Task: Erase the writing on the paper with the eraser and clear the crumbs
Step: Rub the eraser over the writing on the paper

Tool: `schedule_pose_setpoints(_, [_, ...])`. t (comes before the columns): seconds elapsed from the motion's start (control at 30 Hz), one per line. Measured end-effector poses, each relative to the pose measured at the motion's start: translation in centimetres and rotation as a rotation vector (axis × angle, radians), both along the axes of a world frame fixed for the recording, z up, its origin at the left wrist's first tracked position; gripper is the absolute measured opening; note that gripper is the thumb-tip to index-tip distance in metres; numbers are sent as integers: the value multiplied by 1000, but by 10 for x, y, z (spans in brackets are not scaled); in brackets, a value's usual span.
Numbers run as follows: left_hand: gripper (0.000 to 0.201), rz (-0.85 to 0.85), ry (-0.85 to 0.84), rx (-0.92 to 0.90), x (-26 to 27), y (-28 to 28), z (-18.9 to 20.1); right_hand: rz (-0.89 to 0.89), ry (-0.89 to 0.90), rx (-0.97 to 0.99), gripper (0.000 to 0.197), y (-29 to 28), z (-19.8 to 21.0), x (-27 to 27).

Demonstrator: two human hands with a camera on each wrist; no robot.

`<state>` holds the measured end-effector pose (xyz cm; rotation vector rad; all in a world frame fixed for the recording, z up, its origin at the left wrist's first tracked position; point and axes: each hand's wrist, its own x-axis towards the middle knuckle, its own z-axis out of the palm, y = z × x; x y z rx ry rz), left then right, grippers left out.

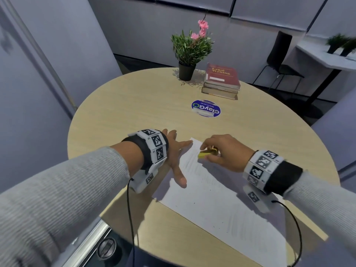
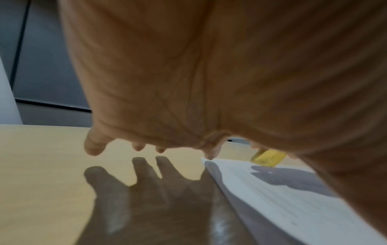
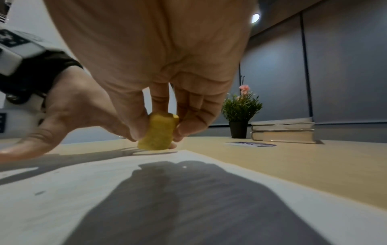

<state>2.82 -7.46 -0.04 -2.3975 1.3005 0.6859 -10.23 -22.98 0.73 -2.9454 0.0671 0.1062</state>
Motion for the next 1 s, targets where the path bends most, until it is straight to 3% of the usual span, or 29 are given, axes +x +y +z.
schedule_pose_setpoints(0.27, [147,30,6,45,0,0,-17,77,9,63,24,16,-13,17])
schedule_pose_setpoints(0.43, [146,23,12,41,3,-3,-21,-55,-25,30,24,0,-7,25])
schedule_pose_setpoints(0.63, [148,18,-19,78,1,-5,-22,149,10,106,21,23,-8,14])
schedule_pose_setpoints(0.8, [146,26,8,62,0,-3,-18,-17,-26,19,23,0,-4,31])
schedule_pose_setpoints(0.93, [149,33,-7,50,-1,-4,-23,179,27,83,21,26,-5,14])
schedule_pose_setpoints(1.0, [148,28,-17,47,-1,-4,-24,173,47,88,21,22,-2,16])
